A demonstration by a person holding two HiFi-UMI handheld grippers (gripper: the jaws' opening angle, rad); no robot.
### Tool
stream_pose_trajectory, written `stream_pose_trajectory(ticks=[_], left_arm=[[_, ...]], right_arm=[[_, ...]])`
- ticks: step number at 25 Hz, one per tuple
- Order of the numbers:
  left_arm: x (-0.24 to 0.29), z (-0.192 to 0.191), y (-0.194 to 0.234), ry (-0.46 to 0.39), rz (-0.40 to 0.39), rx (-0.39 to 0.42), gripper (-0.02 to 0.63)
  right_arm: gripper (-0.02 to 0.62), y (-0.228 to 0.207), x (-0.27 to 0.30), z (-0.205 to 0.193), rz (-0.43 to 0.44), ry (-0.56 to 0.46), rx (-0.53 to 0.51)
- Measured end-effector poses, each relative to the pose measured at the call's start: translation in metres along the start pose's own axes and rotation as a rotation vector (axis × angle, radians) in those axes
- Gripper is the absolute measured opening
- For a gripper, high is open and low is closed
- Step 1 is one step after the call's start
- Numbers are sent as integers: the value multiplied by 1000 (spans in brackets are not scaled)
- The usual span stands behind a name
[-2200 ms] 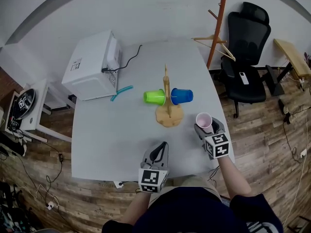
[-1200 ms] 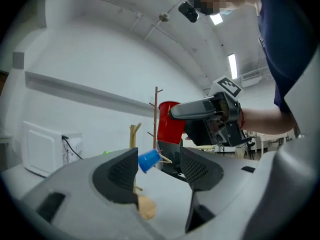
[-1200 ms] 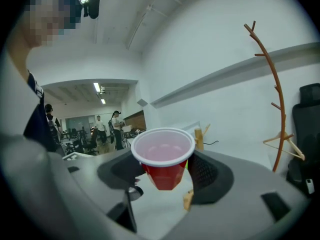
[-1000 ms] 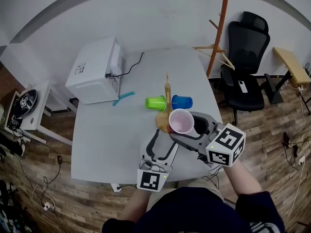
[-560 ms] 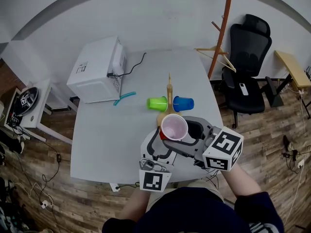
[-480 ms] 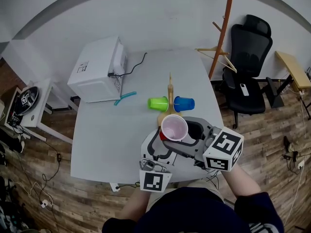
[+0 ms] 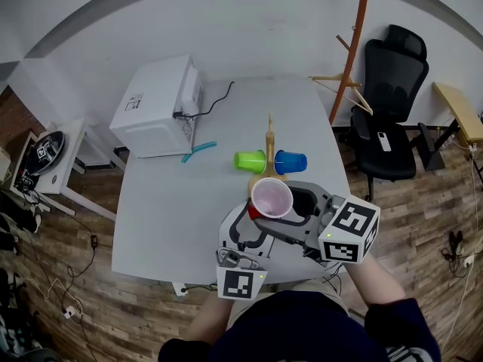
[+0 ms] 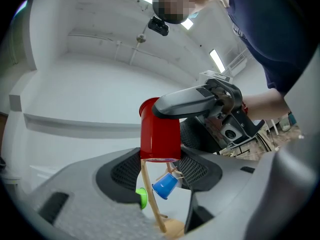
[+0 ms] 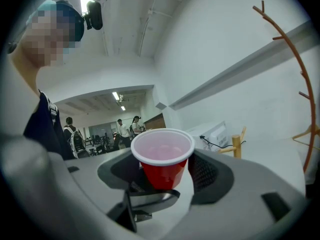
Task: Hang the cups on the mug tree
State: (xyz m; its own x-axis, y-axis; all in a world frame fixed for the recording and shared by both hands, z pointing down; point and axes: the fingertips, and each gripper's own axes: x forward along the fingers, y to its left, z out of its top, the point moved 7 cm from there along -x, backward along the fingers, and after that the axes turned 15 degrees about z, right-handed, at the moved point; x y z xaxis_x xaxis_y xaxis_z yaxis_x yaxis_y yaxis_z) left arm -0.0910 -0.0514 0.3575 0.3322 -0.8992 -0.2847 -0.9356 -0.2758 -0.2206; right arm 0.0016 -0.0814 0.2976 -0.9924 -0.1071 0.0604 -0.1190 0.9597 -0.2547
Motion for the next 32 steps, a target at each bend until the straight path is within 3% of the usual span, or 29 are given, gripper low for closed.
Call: stream_pose_trajectory(ticks=[23,32], left_arm=[[-2,7,12,0,-14,12,242],[7,7,20,12,-53,32,242]], right_arm=[[307,-18,6,5,86,-98,117],[319,-24,0,11,4,-122,30]])
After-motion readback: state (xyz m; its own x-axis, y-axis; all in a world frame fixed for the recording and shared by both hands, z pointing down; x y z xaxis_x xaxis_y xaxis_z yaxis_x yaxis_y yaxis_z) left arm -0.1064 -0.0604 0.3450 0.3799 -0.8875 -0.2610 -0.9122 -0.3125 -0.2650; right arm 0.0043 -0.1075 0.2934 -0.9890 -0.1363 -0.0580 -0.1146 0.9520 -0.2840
